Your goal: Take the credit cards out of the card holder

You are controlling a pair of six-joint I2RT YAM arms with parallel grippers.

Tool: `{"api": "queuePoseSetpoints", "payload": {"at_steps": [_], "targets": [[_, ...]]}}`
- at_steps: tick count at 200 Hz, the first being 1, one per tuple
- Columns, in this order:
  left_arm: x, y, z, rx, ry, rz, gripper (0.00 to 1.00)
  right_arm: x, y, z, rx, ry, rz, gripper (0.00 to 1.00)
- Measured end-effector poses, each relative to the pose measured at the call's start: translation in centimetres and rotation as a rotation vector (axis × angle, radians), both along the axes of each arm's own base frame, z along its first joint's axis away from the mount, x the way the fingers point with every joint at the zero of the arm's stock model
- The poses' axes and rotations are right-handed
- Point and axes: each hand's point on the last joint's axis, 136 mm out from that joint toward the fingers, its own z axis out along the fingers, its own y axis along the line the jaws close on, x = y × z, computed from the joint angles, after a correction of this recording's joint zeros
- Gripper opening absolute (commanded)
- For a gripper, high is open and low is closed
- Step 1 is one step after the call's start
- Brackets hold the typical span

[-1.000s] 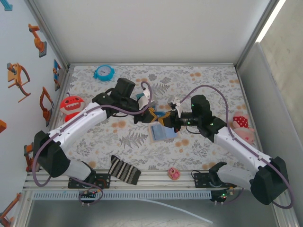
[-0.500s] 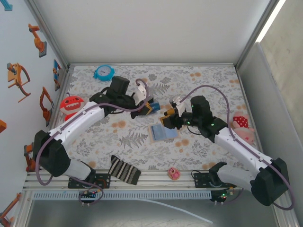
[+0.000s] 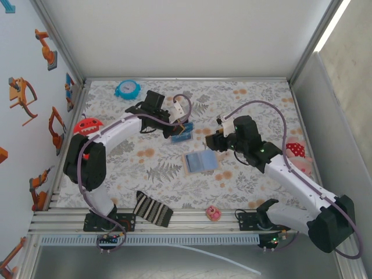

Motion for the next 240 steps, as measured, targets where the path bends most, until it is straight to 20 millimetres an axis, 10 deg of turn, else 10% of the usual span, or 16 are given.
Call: {"api": "queuePoseSetpoints", "payload": {"at_steps": [240], "targets": [[3.4, 1.1, -6.6, 0.119, 0.092, 0.014, 0.05, 1.5, -3.0, -1.4, -0.069, 0.037, -0.214, 0.56]]}}
